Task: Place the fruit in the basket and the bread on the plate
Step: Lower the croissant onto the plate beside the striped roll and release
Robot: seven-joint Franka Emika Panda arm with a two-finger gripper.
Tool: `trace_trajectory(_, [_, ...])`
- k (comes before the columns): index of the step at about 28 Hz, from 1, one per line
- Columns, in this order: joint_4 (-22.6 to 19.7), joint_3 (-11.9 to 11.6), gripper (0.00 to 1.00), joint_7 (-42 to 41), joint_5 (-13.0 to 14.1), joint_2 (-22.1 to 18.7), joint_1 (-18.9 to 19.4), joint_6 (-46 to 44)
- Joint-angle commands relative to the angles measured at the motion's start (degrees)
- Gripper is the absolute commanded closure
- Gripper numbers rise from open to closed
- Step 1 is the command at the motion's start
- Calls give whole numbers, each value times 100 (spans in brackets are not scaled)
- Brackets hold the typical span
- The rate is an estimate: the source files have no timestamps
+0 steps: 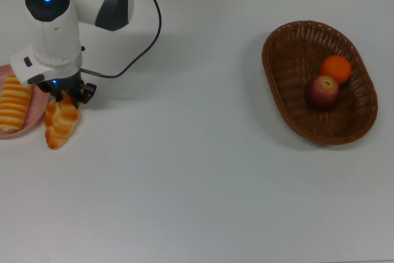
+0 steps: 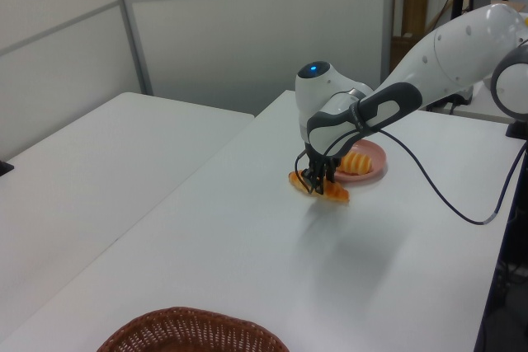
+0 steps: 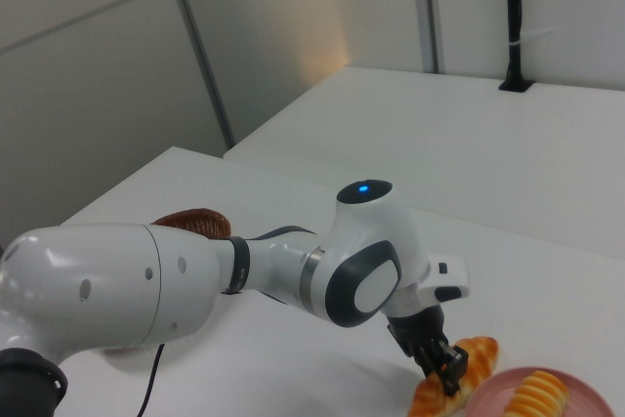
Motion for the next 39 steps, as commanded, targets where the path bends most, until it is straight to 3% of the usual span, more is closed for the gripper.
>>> trace_trajectory(1, [96,6,100,62,-13,-3,4,117])
trace_trajectory(7, [334,24,100,53,373,-118,57,38])
trace_trajectory(14, [448,-20,100,18,523,-293,-57,29])
trace_trajectory(24, [439,-46,100,-544,392,-197,-611,38])
trace_trajectory(26, [448,-64,100,-562,260,-66,-611,47])
trace_trajectory(27, [448,-81,100,-571,59,5,-611,47])
trace_trajectory(29, [439,-81,93,-579,-100,32,-620,56])
trace_trajectory(31, [430,-81,79,-597,-188,75,-646,47])
trace_trajectory(32, [430,-90,59,-606,-206,84,-655,56])
trace_trajectory(33, [422,-99,1,-597,-250,93,-647,73])
trace_trajectory(36, [422,-99,0,-562,-478,102,-655,73])
trace_trajectory(39, [439,-99,0,-562,-523,102,-655,82])
